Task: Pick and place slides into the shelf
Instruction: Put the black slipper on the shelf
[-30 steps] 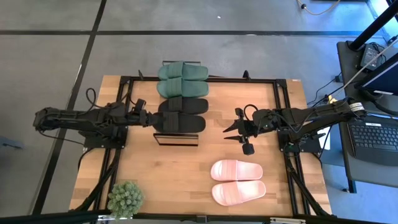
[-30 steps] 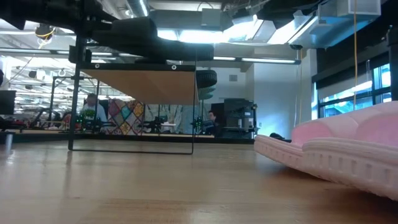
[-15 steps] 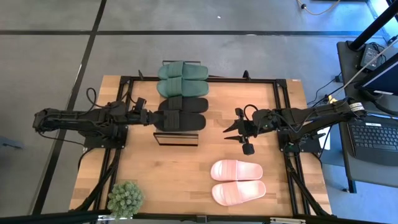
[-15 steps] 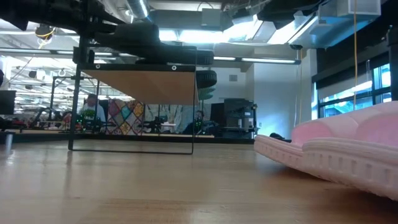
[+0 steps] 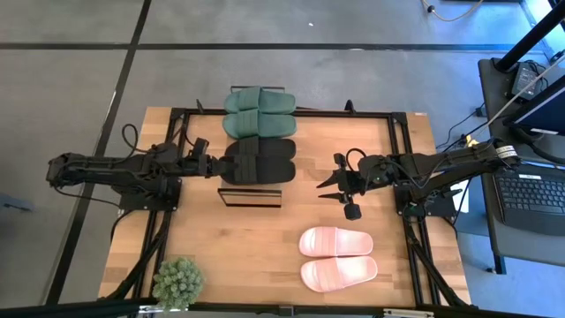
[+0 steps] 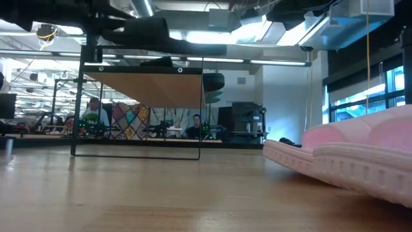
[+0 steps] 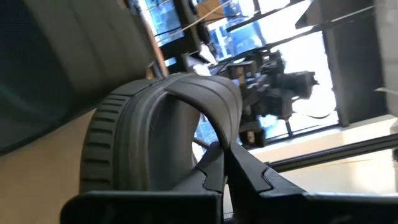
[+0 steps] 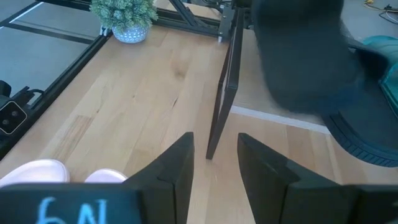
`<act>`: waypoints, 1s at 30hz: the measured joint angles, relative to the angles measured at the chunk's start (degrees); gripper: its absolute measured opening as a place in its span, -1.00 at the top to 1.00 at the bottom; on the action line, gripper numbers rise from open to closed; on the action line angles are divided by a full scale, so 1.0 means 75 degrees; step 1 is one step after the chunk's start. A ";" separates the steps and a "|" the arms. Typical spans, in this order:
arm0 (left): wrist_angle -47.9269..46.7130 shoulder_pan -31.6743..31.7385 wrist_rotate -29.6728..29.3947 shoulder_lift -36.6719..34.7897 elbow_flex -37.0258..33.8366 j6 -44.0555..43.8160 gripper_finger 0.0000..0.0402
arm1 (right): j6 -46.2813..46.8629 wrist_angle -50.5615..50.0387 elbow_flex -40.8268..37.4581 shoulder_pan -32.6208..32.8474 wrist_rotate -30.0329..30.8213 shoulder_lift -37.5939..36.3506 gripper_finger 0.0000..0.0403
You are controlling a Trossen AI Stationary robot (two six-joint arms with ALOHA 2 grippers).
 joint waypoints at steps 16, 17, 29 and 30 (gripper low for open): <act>0.0063 -0.0003 0.0111 0.0645 0.0000 -0.0217 0.91 | 0.0000 -0.0018 0.0000 -0.0022 0.0062 -0.0003 0.38; 0.0066 0.0000 0.0088 0.0647 0.0000 -0.0219 0.88 | 0.0000 -0.0037 0.0000 -0.0022 0.0062 -0.0003 0.38; 0.0139 -0.0003 0.0216 0.0647 0.0000 0.0660 0.68 | 0.0000 -0.0171 0.0000 -0.0022 0.0062 -0.0003 0.38; 0.0139 -0.0003 0.0219 0.0647 0.0000 0.0748 0.66 | 0.0010 -0.0209 0.0000 -0.0022 0.0062 -0.0003 0.38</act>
